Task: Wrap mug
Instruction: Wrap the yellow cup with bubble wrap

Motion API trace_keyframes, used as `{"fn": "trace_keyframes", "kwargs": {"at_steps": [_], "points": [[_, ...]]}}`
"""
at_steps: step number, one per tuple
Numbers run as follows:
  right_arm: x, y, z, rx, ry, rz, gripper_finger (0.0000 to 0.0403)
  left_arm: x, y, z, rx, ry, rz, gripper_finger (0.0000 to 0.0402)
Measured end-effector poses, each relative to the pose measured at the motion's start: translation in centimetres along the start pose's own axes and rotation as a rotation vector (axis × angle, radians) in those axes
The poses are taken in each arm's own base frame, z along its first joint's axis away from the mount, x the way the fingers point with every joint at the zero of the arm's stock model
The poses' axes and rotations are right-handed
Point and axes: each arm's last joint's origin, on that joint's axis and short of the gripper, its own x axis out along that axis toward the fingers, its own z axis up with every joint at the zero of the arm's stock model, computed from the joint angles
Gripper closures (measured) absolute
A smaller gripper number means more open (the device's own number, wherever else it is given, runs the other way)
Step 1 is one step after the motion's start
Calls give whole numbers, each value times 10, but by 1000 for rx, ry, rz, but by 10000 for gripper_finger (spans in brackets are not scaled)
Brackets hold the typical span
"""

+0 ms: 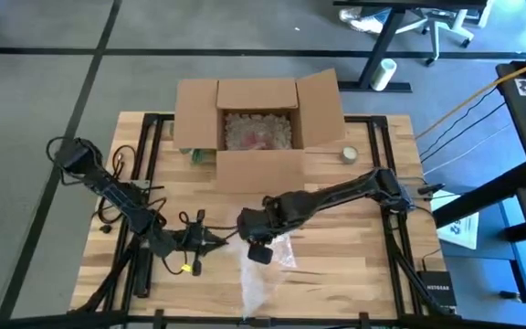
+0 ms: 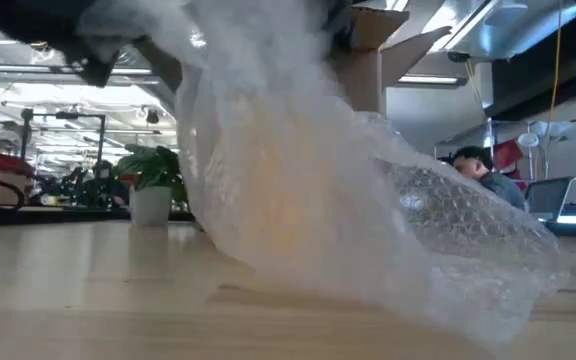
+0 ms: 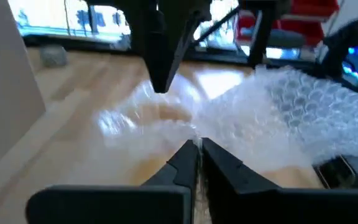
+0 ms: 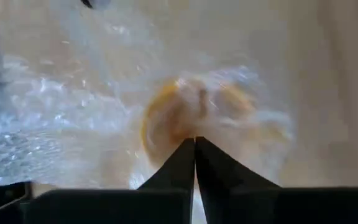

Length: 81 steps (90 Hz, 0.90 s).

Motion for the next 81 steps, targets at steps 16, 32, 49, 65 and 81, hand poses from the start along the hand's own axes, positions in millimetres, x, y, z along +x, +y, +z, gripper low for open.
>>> {"fn": "trace_keyframes", "kwargs": {"at_steps": [16, 32, 49, 65, 81], "points": [[-31, 9, -8, 1, -109, -34, 403, 13, 16, 5, -29, -7, 43, 401], [-43, 23, -3, -20, -274, 9, 403, 23, 29, 10, -102, -18, 51, 401], [-31, 35, 11, -88, -340, 147, 403, 27, 35, 14, -139, -45, 70, 401], [2, 28, 15, -88, -250, 111, 403, 27, 35, 13, -145, -30, 13, 395], [22, 22, 19, -74, -195, 123, 403, 28, 32, 16, -134, -32, -97, 354]]}}
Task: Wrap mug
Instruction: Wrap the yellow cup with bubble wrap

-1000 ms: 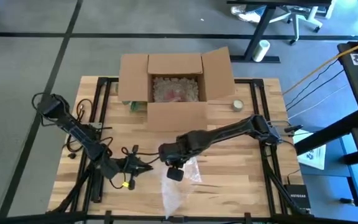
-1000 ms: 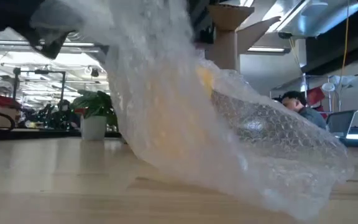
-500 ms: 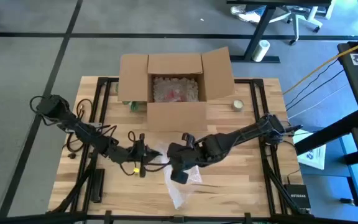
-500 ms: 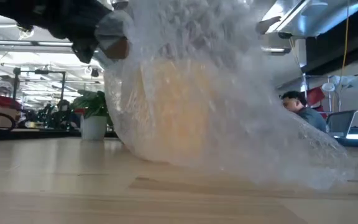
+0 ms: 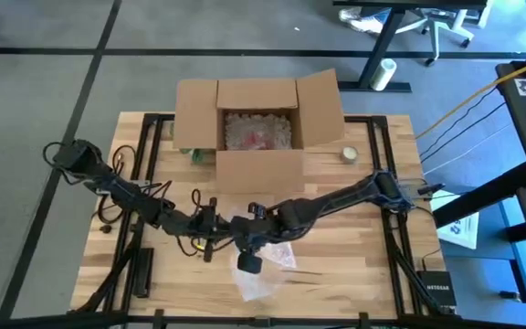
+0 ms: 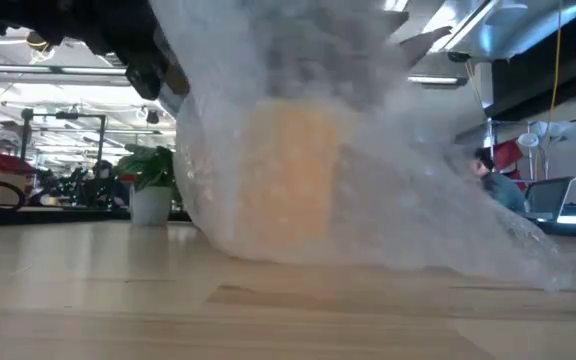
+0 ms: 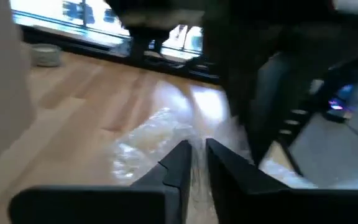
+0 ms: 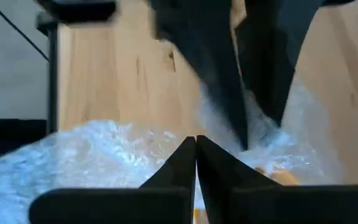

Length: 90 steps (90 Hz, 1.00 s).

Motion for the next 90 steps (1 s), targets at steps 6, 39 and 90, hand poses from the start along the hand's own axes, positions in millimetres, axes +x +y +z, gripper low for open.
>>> {"fn": "trace_keyframes", "kwargs": {"at_steps": [6, 39, 90], "points": [[2, -4, -3, 17, 33, -26, 403, 0, -1, 3, 12, -22, -26, 333], [3, -15, -17, 76, 135, -224, 403, -3, -3, 10, 40, -65, -46, 270], [-25, -27, -51, 183, 491, -419, 403, -44, -21, -9, -46, 194, 26, 269]]}}
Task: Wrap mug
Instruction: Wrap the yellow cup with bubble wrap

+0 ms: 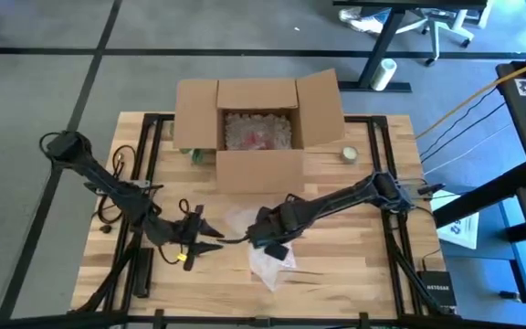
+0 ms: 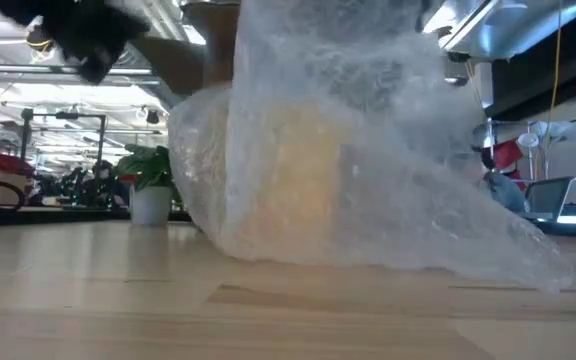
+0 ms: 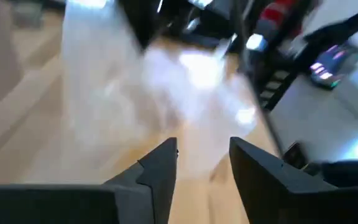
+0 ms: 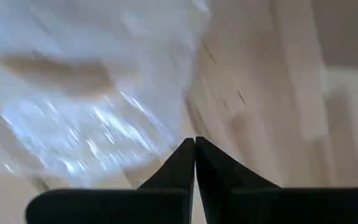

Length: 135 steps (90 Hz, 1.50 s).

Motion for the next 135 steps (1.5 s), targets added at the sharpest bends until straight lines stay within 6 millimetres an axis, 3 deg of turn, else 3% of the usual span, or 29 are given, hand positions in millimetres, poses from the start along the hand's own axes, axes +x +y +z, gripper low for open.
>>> {"fn": "trace_keyframes", "kwargs": {"at_steps": [14, 36, 58, 72, 96, 118, 135], "points": [[-24, -7, -8, 31, -89, 21, 403, 10, -1, -14, 9, 19, 65, 269], [-67, -5, 6, 12, -498, 186, 403, 34, 3, -14, 40, -86, 95, 269], [-80, 11, 23, -122, -658, 421, 403, 44, 8, -6, 45, -168, 103, 269], [-67, 15, 29, -132, -616, 408, 403, 46, 10, -3, 47, -186, 110, 269], [-21, 28, 46, -166, -474, 388, 403, 47, 13, 4, 57, -232, 112, 269], [-4, 22, 37, -148, -318, 278, 403, 37, -3, -4, 98, -215, 73, 269], [25, 29, 46, -157, -221, 304, 403, 18, -20, -6, 86, -234, 57, 270]]}}
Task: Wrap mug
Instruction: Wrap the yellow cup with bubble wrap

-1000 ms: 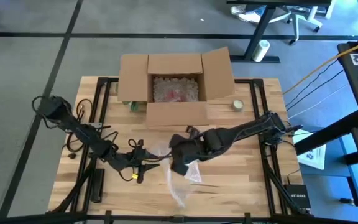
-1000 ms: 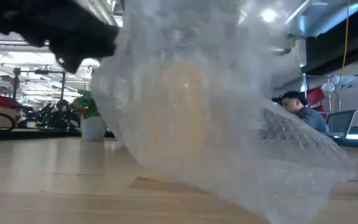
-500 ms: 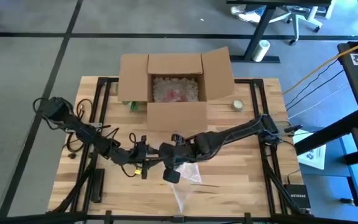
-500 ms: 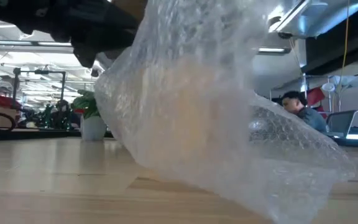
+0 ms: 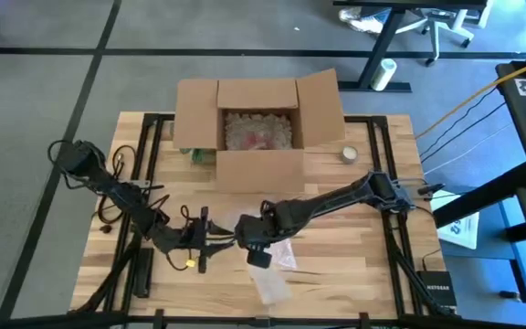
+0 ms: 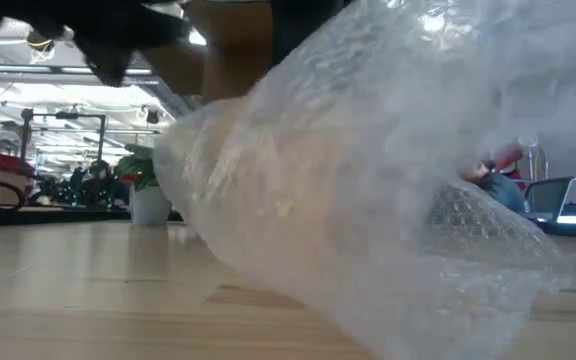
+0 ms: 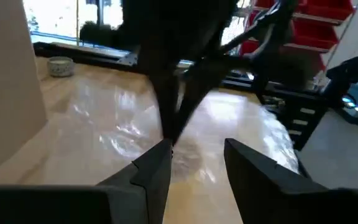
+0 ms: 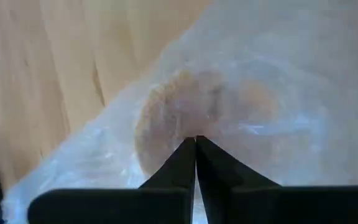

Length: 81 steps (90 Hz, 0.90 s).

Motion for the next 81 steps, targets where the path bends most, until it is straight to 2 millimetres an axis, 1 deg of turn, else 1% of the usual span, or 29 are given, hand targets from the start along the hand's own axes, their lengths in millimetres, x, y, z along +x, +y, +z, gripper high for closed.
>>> {"fn": "trace_keyframes", "kwargs": {"at_steps": [6, 12, 24, 33, 38, 52, 69, 81], "points": [[14, -3, 2, 7, 33, 9, 403, -7, -5, -3, -10, 17, 9, 270], [22, -7, 3, 17, 60, 21, 403, -13, -8, -12, -22, 62, 31, 270], [47, -13, 5, 10, 137, 68, 403, -24, -5, -31, -94, 182, 93, 270], [58, -14, 5, -57, 183, 129, 403, -26, -3, -39, -132, 223, 131, 270], [61, -13, 4, -103, 189, 136, 403, -26, -2, -43, -134, 234, 142, 270], [62, -12, 5, -162, 172, 151, 403, -15, 4, -53, -116, 249, 195, 270], [61, -9, 8, -196, 160, 193, 403, 11, 12, -66, -83, 205, 239, 270], [61, -8, 8, -208, 153, 207, 403, 26, 13, -63, -34, 113, 219, 270]]}}
